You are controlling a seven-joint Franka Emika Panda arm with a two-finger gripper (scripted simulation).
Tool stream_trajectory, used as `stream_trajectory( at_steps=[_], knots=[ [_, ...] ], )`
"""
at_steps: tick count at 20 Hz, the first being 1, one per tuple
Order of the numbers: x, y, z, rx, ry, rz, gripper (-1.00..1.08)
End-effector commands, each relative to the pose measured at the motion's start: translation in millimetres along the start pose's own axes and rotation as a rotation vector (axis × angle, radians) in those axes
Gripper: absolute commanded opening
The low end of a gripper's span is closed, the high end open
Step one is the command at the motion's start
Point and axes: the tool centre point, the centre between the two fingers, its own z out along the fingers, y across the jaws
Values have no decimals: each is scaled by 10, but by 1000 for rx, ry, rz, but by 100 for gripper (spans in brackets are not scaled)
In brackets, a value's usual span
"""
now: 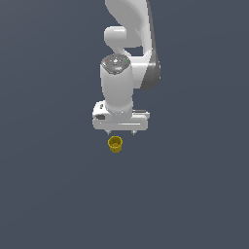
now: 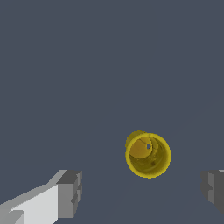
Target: Pick up the object and move it to a goal position.
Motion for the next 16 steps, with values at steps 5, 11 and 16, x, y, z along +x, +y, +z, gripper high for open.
stream_trajectory(
  at_steps=[5, 11, 16],
  knots=[
    [-23, -2, -7, -4, -4, -17, 100],
    [-61, -11, -35, -12, -10, -61, 100],
    [-58, -8, -26, -11, -10, -52, 100]
  ],
)
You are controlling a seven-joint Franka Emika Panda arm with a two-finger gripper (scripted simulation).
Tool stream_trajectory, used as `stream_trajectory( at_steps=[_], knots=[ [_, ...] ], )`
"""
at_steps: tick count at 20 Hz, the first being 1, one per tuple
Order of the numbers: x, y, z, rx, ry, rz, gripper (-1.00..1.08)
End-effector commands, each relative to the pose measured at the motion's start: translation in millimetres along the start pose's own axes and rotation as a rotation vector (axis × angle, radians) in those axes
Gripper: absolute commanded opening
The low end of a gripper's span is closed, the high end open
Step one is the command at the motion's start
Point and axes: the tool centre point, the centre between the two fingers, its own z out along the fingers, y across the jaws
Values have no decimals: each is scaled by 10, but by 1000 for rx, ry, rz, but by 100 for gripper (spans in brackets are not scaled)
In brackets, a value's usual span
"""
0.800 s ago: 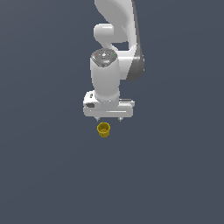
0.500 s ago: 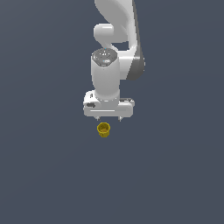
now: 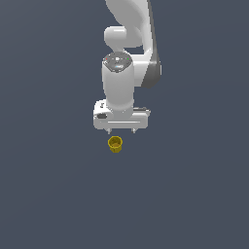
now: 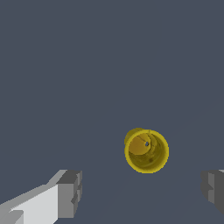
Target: Pick up the object and move it to a goal position.
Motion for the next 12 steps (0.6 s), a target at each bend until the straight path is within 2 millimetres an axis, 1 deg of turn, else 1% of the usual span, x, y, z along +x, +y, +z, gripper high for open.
stream_trajectory(
  at_steps=[1, 7, 12],
  knots=[
    [-1, 5, 13, 0, 0, 11, 100],
    [-10, 30, 88, 1, -2, 79, 100],
    [-24, 66, 194, 1, -4, 177, 100]
  ],
)
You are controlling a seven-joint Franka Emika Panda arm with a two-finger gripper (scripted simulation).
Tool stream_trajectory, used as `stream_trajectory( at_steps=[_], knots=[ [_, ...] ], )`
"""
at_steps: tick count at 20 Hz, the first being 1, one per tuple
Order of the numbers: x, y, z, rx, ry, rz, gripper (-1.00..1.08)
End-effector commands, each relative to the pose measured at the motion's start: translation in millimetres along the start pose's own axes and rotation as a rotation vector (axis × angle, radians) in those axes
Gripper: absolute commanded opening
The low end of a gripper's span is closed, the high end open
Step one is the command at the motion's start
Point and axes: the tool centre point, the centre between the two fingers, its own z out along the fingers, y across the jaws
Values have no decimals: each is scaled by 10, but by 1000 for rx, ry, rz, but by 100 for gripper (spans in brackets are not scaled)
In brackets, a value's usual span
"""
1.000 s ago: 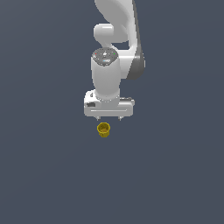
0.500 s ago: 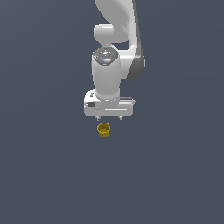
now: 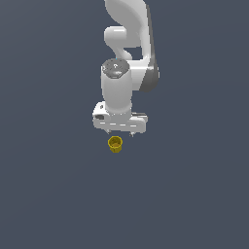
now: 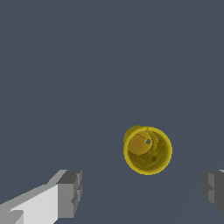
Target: Pick up the object and move it to a goal position.
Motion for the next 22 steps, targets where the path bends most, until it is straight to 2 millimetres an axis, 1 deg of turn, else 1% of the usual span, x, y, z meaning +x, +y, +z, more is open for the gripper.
stream_trajectory(
  at_steps=[1, 14, 22],
  knots=[
    [-6, 23, 61, 0, -1, 56, 100],
    [-54, 195, 453, -9, -4, 434, 100],
    [-82, 279, 612, -17, -2, 595, 100]
  ],
)
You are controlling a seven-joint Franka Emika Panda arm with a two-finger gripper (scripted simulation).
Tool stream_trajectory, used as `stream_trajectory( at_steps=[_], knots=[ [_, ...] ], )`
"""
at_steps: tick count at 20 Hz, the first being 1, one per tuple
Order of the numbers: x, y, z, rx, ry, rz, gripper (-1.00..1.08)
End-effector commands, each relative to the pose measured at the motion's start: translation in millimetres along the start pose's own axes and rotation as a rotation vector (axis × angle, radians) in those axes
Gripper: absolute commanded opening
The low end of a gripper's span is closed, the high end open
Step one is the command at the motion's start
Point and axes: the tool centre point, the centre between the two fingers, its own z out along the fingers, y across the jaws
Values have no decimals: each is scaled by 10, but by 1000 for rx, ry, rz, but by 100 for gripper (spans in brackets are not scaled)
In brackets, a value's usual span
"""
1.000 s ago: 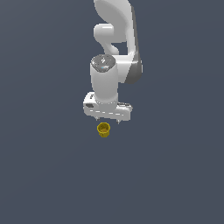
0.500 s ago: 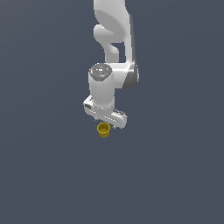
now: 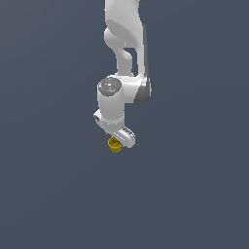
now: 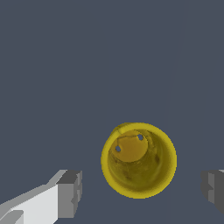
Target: Pick up the object and move it to a goal position.
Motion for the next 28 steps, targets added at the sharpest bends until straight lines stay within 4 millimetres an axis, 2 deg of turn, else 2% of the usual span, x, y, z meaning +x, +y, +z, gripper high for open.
stream_trajectory(
  at_steps=[1, 13, 22, 27, 28],
  knots=[
    [6, 20, 37, -1, 1, 40, 100],
    [11, 47, 116, -4, 3, 85, 100],
    [4, 57, 512, -4, 3, 89, 100],
    [12, 50, 586, -4, 3, 89, 100],
    [12, 50, 586, -4, 3, 89, -100]
  ],
)
